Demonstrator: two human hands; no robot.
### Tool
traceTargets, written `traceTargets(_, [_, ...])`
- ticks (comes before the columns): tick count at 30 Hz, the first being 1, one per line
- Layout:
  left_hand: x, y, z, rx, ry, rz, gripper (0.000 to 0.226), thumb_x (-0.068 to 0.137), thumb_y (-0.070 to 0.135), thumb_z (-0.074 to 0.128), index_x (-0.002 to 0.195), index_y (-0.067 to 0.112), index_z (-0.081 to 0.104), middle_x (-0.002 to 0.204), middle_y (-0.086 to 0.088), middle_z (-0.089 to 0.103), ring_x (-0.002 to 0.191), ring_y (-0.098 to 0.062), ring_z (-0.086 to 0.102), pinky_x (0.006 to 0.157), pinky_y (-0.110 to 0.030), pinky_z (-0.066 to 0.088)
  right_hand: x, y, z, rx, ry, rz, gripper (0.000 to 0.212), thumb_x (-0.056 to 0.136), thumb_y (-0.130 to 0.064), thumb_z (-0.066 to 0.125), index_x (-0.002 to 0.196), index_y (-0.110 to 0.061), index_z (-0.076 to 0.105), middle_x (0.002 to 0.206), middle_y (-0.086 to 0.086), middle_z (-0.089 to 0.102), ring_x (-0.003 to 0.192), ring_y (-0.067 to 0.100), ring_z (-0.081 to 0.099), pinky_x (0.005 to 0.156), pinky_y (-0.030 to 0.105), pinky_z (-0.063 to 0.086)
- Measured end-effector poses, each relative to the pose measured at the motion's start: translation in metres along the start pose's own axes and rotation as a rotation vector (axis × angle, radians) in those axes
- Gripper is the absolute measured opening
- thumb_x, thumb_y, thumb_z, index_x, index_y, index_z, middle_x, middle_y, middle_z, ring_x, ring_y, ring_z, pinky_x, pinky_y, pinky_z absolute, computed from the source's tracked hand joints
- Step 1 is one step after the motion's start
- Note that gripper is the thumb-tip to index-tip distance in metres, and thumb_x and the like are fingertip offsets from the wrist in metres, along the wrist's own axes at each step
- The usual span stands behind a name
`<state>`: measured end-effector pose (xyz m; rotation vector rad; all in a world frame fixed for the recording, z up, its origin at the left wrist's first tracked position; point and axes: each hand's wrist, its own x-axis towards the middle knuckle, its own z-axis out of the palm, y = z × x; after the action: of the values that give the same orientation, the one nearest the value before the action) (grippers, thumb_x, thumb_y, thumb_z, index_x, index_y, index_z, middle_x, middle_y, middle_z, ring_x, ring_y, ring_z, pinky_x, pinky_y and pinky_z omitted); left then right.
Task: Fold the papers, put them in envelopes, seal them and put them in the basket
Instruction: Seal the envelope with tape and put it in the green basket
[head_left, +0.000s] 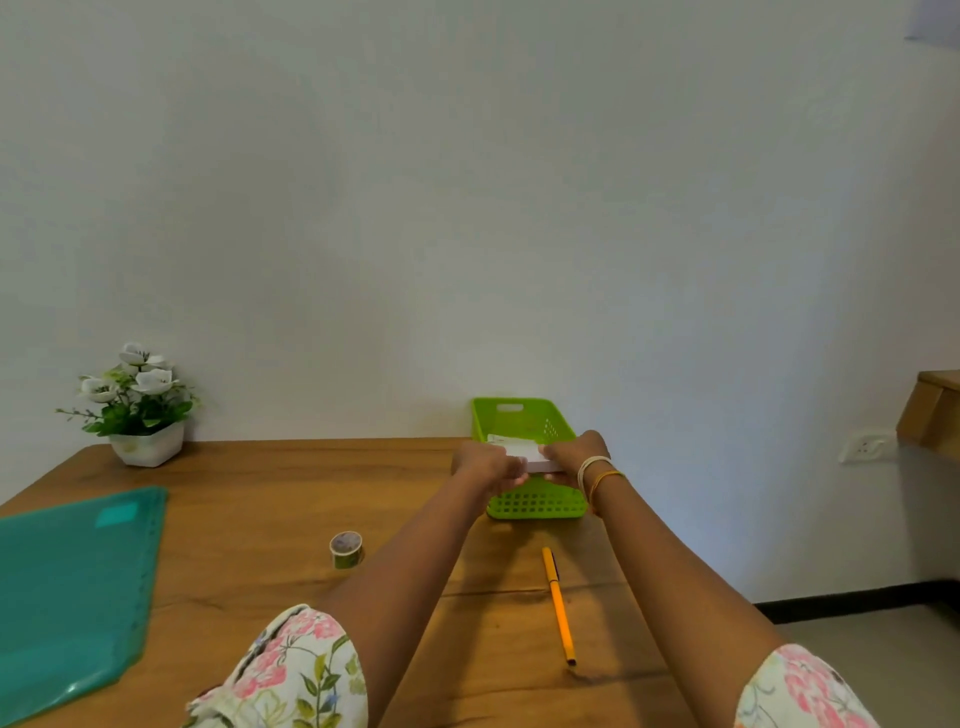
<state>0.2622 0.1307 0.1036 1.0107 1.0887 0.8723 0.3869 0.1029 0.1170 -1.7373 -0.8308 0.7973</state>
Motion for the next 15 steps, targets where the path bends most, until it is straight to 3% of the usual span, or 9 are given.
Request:
traceTargets(3, [0.008,-0.006,-0.002,0.101,0.001,0.046,0.031,0.082,-0.010,0.067,0.105,0.000,0.050,0.074,-0.017,0.063,0.050,-0.019,0.063,0.048,-0.027,0.055,0.005,0.004,0.000,-0.333,0.028,-0.105,0.032,0.079,-0.034,0.071,0.084,-0.007,0.055,0.098,0.016,0.061,0.085,0.032,0.064,0.076,0.045,0.058])
traceTargets(5, [0.009,-0.010,-0.001,0.179,0.003,0.070,0.036,0.083,-0.007,0.068,0.113,0.001,0.050,0.080,-0.018,0.065,0.055,-0.021,0.062,0.048,-0.027,0.054,0.007,0.008,-0.001,-0.460,0.055,-0.144,0.047,0.079,-0.042,0.066,0.107,-0.004,0.059,0.116,0.018,0.059,0.107,0.035,0.057,0.086,0.047,0.053])
traceTargets(9, [0.002,-0.016,-0.004,0.328,-0.025,0.166,0.053,0.087,-0.006,0.064,0.135,0.004,0.046,0.127,-0.018,0.055,0.064,-0.020,0.061,0.055,-0.029,0.053,0.002,0.017,0.000,-0.526,0.119,-0.189,0.054,0.089,-0.041,0.054,0.129,-0.005,0.051,0.132,0.019,0.050,0.122,0.036,0.047,0.096,0.039,0.043])
traceTargets(12, [-0.004,-0.025,-0.013,0.398,0.004,0.262,0.052,0.088,-0.002,0.062,0.137,0.010,0.048,0.139,-0.012,0.048,0.067,-0.017,0.062,0.058,-0.028,0.053,-0.012,0.027,0.003,-0.438,0.187,-0.191,0.052,0.092,-0.041,0.050,0.134,-0.010,0.045,0.135,0.018,0.043,0.116,0.038,0.052,0.093,0.039,0.043])
traceTargets(15, [-0.017,-0.037,-0.028,0.477,0.094,0.366,0.042,0.087,0.003,0.065,0.127,0.015,0.060,0.135,-0.007,0.055,0.088,-0.022,0.068,0.071,-0.030,0.058,-0.038,0.043,0.008,-0.338,0.357,-0.236,0.046,0.093,-0.037,0.050,0.131,-0.013,0.043,0.126,0.017,0.043,0.098,0.040,0.059,0.079,0.038,0.047])
